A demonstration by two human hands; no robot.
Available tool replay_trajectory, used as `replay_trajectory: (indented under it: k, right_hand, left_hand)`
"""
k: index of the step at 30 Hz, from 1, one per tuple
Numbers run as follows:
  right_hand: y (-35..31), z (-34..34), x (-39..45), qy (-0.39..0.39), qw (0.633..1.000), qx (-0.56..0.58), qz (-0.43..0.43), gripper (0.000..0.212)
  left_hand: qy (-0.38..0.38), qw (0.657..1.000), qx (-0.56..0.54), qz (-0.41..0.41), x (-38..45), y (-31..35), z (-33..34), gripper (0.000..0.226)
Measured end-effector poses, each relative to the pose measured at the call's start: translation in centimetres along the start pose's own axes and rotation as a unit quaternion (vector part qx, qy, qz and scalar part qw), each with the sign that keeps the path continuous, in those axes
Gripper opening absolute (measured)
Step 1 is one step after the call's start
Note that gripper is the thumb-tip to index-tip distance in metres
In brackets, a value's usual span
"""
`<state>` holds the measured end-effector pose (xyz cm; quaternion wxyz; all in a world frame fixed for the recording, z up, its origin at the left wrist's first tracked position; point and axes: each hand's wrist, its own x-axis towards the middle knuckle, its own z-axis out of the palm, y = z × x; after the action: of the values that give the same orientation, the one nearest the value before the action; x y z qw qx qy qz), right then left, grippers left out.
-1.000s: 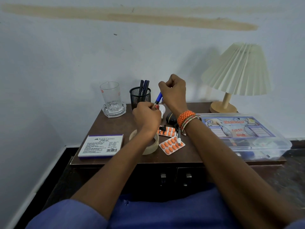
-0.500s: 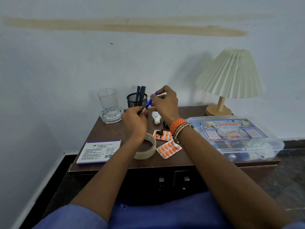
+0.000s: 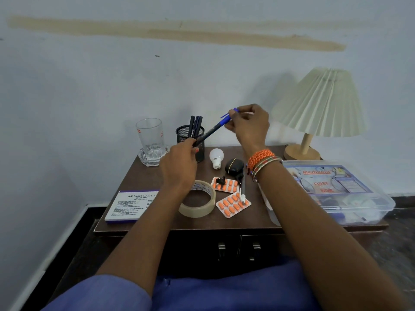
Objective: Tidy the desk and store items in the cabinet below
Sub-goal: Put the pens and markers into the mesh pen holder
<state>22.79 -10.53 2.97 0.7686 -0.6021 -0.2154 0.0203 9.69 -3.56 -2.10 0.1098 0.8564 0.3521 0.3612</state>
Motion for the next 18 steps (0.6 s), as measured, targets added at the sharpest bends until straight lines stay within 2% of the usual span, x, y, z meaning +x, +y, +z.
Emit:
replay_trajectory:
  k: [6, 12, 15, 18]
  right_hand:
    - [0.0, 1.4, 2.3, 0.069, 0.99, 0.004, -0.124, 0.015]
    - [1.5, 4.0, 4.0, 0.001, 0.982, -0.082, -0.169, 0.018]
    - [2.3, 5.1, 4.8, -0.048, 0.972, -0.138, -0.184, 0.014]
    - [3.2, 5.9, 5.3, -0.066, 0.959, -0.211, -0.179, 0.012]
  left_hand:
    - [-0.028, 0.999, 0.03, -0.034, 0.6, -2.4, 0.3, 0.022]
    - [-0.069, 0.99, 0.126, -0.006, 1.9, -4.3, 0.4, 0.062]
    - [-0.088, 0.983, 0.159, 0.027, 2.6, -4.9, 0.9, 0.07]
    - [-0.112, 0.977, 0.171, 0.067, 3.0, -5.0, 1.7, 0.073]
